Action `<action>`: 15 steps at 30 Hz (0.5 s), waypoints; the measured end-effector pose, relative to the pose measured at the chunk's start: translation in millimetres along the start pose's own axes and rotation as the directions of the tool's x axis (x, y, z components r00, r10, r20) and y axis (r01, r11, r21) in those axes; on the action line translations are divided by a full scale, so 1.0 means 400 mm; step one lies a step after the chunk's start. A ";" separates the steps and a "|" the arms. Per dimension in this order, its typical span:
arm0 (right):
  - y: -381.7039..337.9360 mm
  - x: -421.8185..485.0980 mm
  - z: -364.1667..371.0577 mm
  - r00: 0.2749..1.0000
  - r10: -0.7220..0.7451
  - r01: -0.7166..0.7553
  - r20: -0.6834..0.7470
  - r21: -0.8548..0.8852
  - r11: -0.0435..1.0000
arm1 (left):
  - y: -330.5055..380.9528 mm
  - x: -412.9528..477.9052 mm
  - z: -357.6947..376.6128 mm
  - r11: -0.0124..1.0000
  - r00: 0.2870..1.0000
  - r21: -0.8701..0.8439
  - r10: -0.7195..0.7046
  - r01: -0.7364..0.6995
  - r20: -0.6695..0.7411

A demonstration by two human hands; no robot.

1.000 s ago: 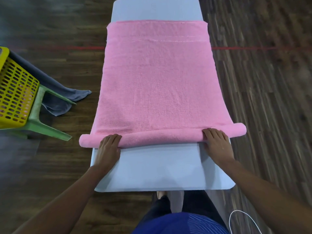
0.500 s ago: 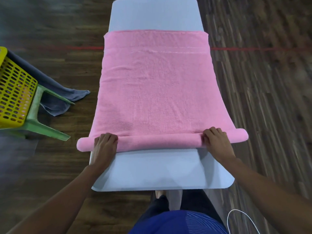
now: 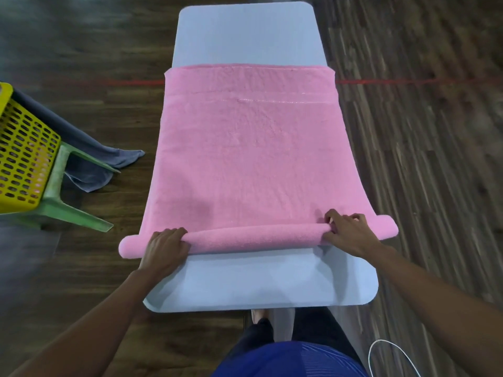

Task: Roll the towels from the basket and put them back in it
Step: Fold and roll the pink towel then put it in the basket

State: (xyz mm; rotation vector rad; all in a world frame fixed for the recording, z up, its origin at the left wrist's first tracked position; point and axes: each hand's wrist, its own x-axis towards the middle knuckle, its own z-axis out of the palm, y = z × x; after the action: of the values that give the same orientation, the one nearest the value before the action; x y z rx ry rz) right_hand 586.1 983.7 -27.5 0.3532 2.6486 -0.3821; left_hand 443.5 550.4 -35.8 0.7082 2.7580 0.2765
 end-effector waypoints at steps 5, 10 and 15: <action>0.001 0.008 0.038 0.961 -0.017 0.003 -0.275 -0.050 0.999 | -0.016 0.018 0.018 0.996 0.986 0.078 -0.028 0.042 -0.166; -0.005 -0.011 0.058 0.919 -0.098 0.097 -0.381 -0.021 0.995 | 0.012 0.015 0.024 1.000 0.980 0.025 0.021 -0.017 -0.198; 0.001 -0.035 0.075 0.952 -0.120 0.091 -0.282 -0.112 0.990 | 0.009 -0.005 0.040 0.996 0.999 0.092 0.020 -0.017 -0.029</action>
State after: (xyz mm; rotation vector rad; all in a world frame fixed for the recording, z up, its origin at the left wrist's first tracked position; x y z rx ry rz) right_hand 609.8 971.9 -47.2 0.2525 2.9683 -0.2476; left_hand 451.7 554.4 -49.6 0.7583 2.8096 0.1663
